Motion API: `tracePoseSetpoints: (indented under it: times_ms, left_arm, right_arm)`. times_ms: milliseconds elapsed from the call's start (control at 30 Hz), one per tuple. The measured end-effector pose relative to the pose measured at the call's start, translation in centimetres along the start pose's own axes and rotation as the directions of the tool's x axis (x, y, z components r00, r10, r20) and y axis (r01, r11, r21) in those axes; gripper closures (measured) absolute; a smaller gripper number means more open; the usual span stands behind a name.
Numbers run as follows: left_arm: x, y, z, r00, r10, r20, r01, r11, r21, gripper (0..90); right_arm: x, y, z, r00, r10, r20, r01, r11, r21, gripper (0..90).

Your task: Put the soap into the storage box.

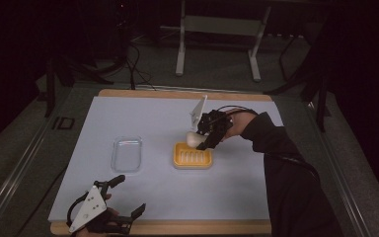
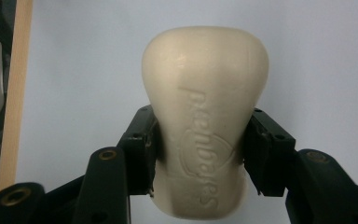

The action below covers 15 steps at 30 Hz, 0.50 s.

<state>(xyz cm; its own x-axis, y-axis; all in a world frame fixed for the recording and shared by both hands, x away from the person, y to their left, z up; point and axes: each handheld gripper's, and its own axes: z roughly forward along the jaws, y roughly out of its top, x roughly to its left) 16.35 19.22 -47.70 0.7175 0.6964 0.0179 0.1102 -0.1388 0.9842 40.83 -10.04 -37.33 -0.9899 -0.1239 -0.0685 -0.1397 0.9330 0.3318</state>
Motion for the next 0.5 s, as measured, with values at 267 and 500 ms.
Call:
tracePoseSetpoints:
  times_ms: [267,500]
  left_arm:
    - [0.0,0.0,-0.1,1.0,0.006,0.002,-0.006,1.0,-0.001,1.1]
    - [-0.1,0.0,0.0,0.9999,0.012,0.007,-0.012,0.9999,0.001,1.1]
  right_arm:
    - [-0.6,0.7,0.7,1.0,0.006,-0.005,-0.006,1.0,-0.011,49.9]
    - [-0.8,1.1,1.9,0.9998,-0.017,-0.013,0.017,1.0,-0.017,49.8]
